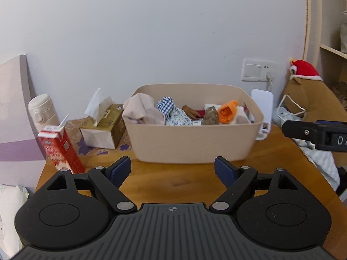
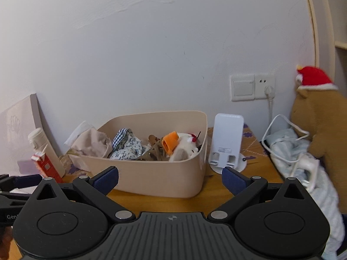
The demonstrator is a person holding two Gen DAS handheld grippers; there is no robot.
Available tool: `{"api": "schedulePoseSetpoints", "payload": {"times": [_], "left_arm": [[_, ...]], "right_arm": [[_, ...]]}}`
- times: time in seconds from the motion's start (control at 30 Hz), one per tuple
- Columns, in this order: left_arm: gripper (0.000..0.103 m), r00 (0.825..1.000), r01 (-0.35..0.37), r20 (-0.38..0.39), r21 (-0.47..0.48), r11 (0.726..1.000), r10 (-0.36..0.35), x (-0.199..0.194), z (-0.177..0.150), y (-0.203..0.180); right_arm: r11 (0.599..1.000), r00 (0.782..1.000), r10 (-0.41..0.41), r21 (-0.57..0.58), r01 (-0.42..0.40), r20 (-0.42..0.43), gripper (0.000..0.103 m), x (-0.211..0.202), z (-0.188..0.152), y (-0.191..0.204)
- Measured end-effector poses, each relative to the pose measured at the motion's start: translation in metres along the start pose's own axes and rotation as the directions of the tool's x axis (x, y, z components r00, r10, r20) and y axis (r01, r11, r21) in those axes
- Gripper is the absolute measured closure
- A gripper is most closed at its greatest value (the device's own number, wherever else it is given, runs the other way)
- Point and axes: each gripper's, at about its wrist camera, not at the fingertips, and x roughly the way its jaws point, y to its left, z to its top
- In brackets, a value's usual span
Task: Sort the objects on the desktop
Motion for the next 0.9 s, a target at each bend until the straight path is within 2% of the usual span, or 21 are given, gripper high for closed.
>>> {"api": "schedulePoseSetpoints", "payload": {"times": [0.13,0.43,0.63,0.9], "left_arm": [[0.017,1.000,-0.002,-0.001,-0.011,1.000,0.002,-0.029,-0.018,-0.002],[0.017,1.000,-0.001,-0.009,0.007,1.000,0.001,-0.087,-0.055,-0.011],[0.017,0.999,0.028,-0.032,0.001,1.000,-0.028,-0.116,-0.081,-0.008],[0.017,0.998,0.054,-0.019,0.045,0.997,-0.054,-0.154,-0.104,-0.016]], "right_arm": [[0.998,1.000,-0.017,-0.058,0.017,0.010,0.000,-0.031,-0.016,0.011],[0.996,1.000,-0.015,-0.092,0.013,-0.024,0.000,-0.092,-0.054,0.023],[0.991,0.998,-0.052,-0.128,0.047,-0.038,0.000,-0.129,-0.073,0.027],[0.995,0.997,-0.055,-0.092,0.049,-0.061,0.000,-0.164,-0.097,0.025]]}}
